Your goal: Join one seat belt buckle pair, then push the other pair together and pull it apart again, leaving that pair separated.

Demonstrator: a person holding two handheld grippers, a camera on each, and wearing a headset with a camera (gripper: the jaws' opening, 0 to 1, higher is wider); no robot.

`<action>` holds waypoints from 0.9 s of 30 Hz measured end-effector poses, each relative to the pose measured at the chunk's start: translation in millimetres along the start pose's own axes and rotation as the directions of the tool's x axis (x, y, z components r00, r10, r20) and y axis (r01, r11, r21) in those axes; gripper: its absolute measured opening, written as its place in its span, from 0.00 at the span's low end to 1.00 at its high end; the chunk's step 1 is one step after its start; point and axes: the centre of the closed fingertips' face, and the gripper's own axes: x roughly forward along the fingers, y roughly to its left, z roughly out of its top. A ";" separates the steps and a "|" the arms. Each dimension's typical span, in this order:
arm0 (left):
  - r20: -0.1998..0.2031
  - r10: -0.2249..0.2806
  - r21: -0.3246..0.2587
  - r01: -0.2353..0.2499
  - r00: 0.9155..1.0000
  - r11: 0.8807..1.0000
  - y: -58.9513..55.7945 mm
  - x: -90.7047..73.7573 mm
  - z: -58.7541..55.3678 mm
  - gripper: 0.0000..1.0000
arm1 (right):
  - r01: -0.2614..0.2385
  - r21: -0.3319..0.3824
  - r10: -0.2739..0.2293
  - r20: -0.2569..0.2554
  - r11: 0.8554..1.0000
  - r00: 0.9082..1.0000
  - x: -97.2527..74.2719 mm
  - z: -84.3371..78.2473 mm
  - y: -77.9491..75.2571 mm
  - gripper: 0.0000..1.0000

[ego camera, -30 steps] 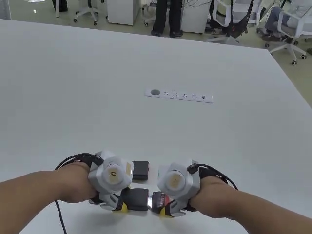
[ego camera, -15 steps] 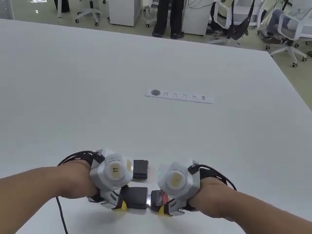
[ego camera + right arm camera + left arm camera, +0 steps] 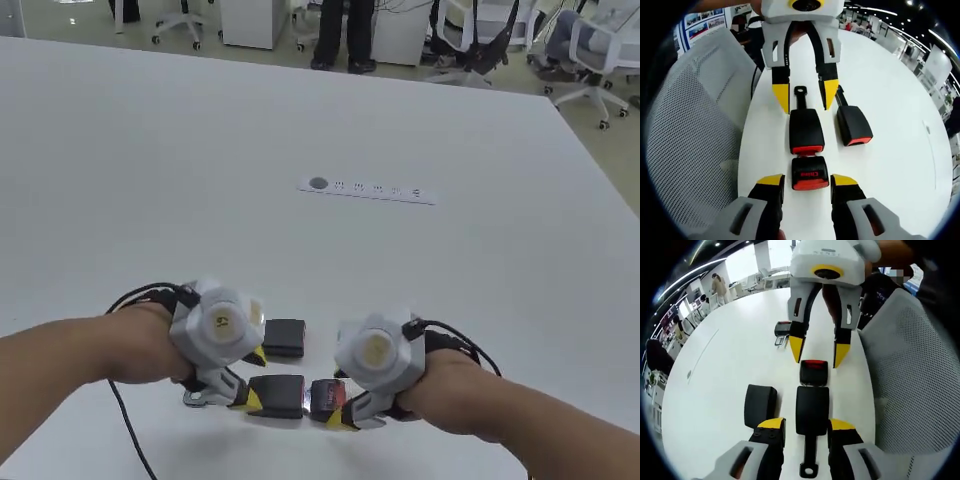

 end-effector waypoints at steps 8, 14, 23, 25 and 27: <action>0.048 0.070 -0.012 -0.070 0.996 0.997 33.4 -11.0 17.8 0.35 | 0.049 -0.026 -0.049 -0.007 0.998 0.999 -22.0 -10.7 -26.6 0.33; 0.030 0.082 0.014 -0.082 0.996 0.997 42.2 -6.5 23.7 0.40 | 0.098 -0.007 -0.099 -0.051 0.995 0.994 -32.2 -46.9 -56.6 0.34; -0.004 0.068 0.000 -0.068 0.998 0.998 64.6 10.1 6.6 0.41 | 0.140 0.042 -0.134 -0.114 0.989 0.984 -44.2 -97.4 -88.5 0.34; -0.021 0.059 0.015 -0.058 0.998 0.998 65.5 13.8 1.3 0.41 | 0.138 0.049 -0.131 -0.126 0.989 0.983 -47.1 -101.0 -88.8 0.34; -0.035 0.053 0.026 -0.052 0.998 0.998 66.1 16.7 -1.6 0.40 | 0.137 0.046 -0.130 -0.133 0.989 0.983 -45.4 -106.2 -91.6 0.34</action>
